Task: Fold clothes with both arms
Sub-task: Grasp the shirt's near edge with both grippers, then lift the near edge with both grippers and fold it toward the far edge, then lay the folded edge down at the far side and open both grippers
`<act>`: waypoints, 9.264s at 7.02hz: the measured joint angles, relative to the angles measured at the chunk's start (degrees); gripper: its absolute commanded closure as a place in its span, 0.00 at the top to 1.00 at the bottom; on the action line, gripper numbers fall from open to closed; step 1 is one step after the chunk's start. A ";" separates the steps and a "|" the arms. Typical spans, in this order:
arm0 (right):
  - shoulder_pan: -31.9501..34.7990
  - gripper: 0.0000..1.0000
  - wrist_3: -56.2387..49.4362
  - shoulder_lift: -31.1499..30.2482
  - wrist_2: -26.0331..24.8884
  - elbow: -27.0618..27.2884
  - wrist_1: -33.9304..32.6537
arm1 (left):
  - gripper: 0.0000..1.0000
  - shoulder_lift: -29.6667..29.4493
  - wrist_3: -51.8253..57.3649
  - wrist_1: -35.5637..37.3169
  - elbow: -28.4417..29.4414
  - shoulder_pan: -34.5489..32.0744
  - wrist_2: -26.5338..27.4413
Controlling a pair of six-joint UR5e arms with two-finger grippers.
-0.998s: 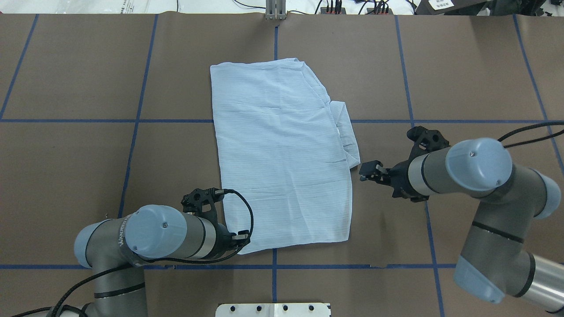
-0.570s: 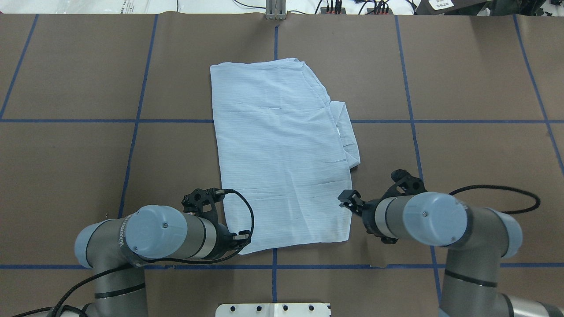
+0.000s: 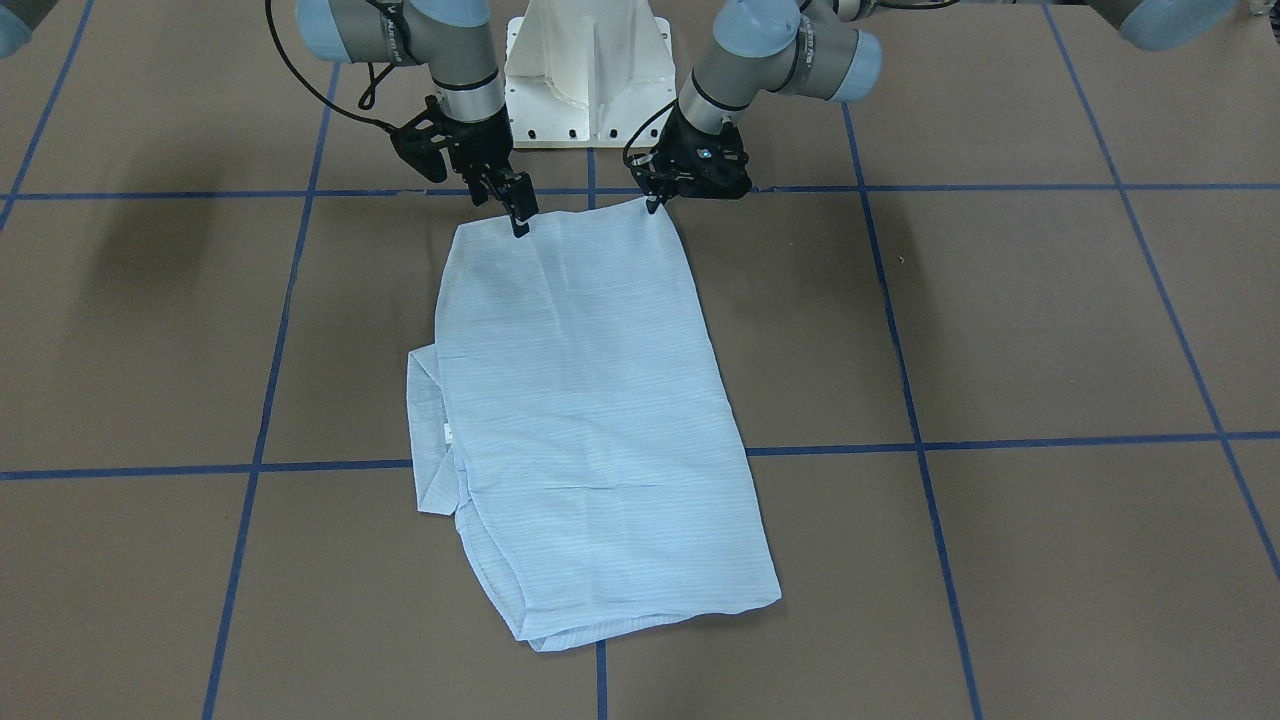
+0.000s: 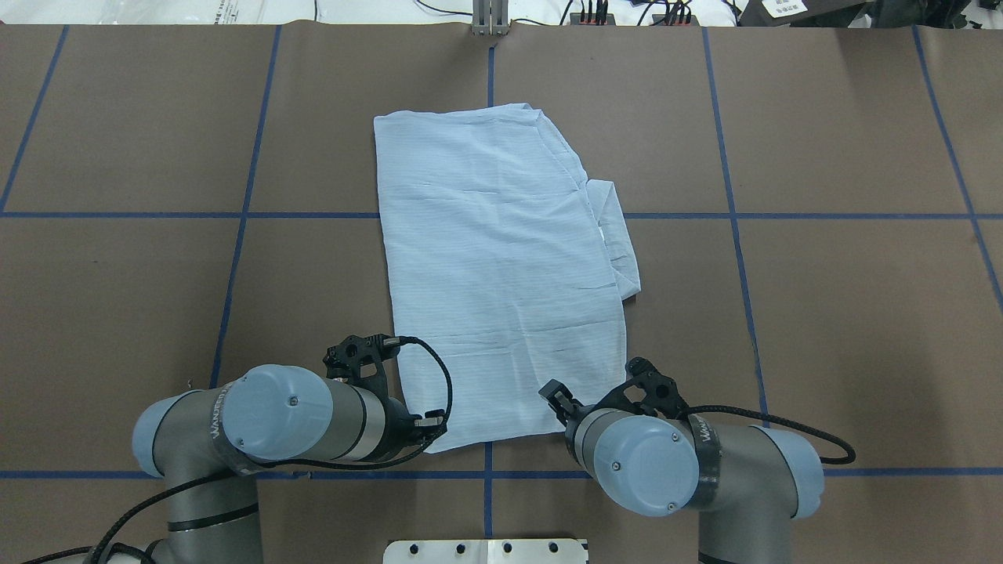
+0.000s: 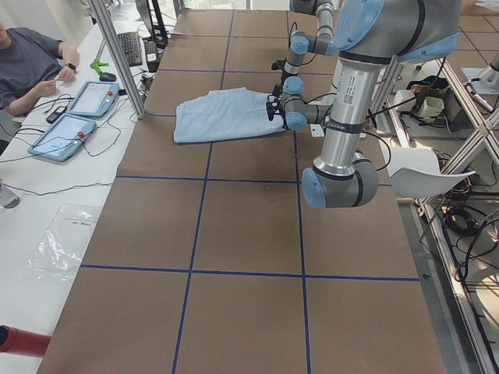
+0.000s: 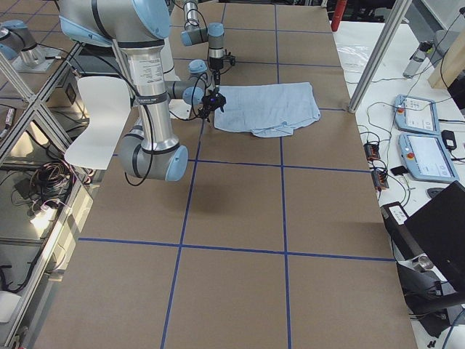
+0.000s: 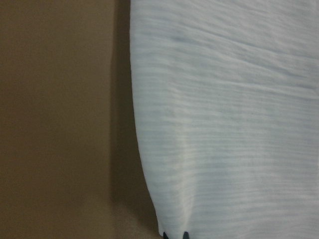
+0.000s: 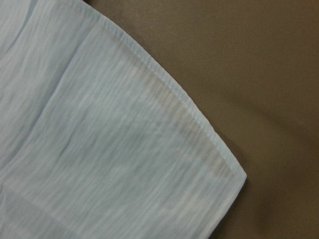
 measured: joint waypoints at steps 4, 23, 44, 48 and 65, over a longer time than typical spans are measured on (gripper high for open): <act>0.00 0.93 2.32 1.62 -2.02 -1.01 -0.15 | 0.00 0.00 0.00 0.00 0.03 0.00 -0.01; -2.66 0.00 6.74 4.25 -3.89 13.33 -14.59 | 0.00 0.82 0.99 10.03 -14.93 -0.58 -5.79; 22.22 0.00 -29.66 34.58 1.02 -42.13 7.68 | 0.00 -21.29 23.22 1.18 31.14 -27.76 -5.34; 23.15 1.00 -34.35 34.73 1.60 -43.22 7.66 | 1.00 -21.39 23.31 0.94 31.44 -28.66 -5.11; 30.80 1.00 -56.89 32.56 15.92 -43.08 7.03 | 1.00 -30.45 26.33 -0.99 46.18 -30.48 -2.09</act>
